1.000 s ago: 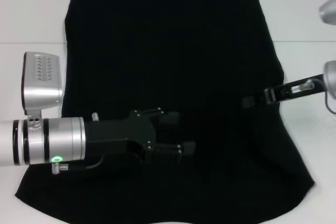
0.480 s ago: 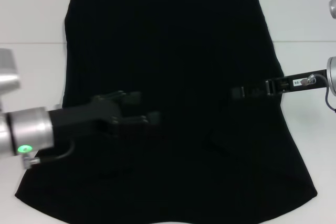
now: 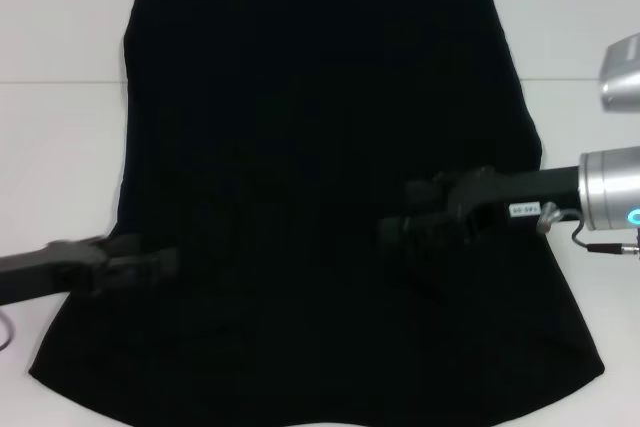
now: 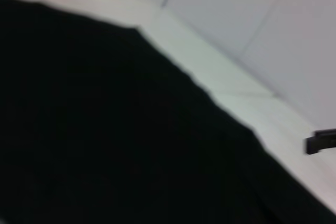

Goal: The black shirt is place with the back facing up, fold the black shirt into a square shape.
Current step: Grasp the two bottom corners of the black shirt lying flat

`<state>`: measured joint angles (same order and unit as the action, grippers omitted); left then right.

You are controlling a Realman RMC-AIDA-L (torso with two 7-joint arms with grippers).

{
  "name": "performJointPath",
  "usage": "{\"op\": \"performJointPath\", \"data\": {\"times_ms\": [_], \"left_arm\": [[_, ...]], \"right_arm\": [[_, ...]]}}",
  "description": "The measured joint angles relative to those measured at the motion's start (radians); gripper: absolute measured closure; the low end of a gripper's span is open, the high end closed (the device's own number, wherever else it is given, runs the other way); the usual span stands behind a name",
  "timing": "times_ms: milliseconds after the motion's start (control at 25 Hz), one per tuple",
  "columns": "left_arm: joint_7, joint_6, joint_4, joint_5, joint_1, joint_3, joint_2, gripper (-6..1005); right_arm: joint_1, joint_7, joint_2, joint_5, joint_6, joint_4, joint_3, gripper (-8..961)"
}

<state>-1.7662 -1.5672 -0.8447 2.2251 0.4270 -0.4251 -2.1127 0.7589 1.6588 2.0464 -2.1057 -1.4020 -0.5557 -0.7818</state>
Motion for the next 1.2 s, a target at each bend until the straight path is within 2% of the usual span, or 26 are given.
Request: {"op": "performJointPath", "data": {"times_ms": [240,680,1200], "left_arm": [[-0.093,-0.037,-0.101,0.14,-0.019,0.063,0.0,109],[-0.162,-0.074,-0.182,0.272,-0.047,0.187,0.008,108],[-0.159,-0.089,-0.173,0.363,-0.045,0.174,0.009,108]], "right_arm": [[0.014,0.004,-0.001,-0.008,-0.011,-0.018,-0.059,39],[0.027,0.004,-0.013,-0.009,0.012,-0.024,-0.053,38],[0.029,0.017,-0.028,-0.004,0.007,-0.027,-0.048,38]]}}
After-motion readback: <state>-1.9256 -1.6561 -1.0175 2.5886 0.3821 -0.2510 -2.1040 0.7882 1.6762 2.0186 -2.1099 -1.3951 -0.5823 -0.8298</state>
